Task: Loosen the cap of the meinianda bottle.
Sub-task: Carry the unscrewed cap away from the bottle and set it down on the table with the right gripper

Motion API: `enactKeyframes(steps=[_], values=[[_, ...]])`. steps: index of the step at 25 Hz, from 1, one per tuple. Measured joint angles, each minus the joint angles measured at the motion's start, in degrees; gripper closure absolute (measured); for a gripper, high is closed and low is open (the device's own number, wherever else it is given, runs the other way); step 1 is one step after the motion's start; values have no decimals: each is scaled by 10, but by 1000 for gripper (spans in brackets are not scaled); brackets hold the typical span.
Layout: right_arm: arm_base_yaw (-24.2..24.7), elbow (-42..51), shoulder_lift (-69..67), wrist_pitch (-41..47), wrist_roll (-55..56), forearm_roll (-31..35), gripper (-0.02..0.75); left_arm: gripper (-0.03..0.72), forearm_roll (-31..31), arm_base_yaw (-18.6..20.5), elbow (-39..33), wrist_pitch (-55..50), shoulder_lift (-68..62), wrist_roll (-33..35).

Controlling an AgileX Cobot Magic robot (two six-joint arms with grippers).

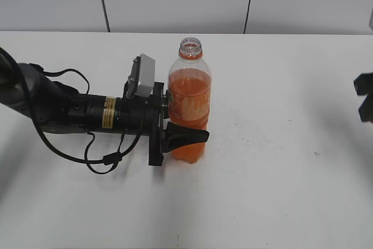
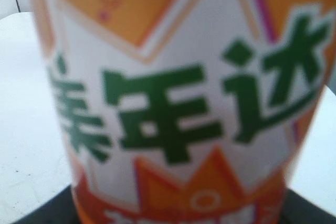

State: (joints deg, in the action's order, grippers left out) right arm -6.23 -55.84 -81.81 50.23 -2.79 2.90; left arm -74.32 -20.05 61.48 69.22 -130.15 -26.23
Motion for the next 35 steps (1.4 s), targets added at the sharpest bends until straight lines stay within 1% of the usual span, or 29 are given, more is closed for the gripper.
enactKeyframes(steps=[2, 4, 6, 10, 17, 23, 25, 30, 33, 35], values=[[22, 55, 0, -54, 0, 8, 465, 305, 0, 0, 0, 0, 0, 0], [34, 100, -6, -105, 1, 14, 465, 305, 1, 0, 0, 0, 0, 0], [37, 119, -25, -146, 1, 18, 465, 305, 1, 0, 0, 0, 0, 0], [37, 124, -85, -196, 1, 24, 465, 305, 1, 0, 0, 0, 0, -1], [37, 124, -178, -245, 1, 25, 465, 305, 1, 0, 0, 0, 0, -1], [37, 124, -188, -249, 1, 25, 461, 305, 1, 0, 0, 0, 0, -1], [37, 124, -188, -249, 1, 25, 422, 305, 1, 0, 0, 0, 0, -1], [37, 124, -188, -246, 1, 25, 260, 305, 1, 0, 0, 0, 0, -1], [37, 122, -188, -242, 1, 25, 236, 305, 1, 0, 0, 0, 0, -1], [37, 113, -188, -230, 1, 29, 233, 305, 1, 0, 0, 0, 0, -1]])
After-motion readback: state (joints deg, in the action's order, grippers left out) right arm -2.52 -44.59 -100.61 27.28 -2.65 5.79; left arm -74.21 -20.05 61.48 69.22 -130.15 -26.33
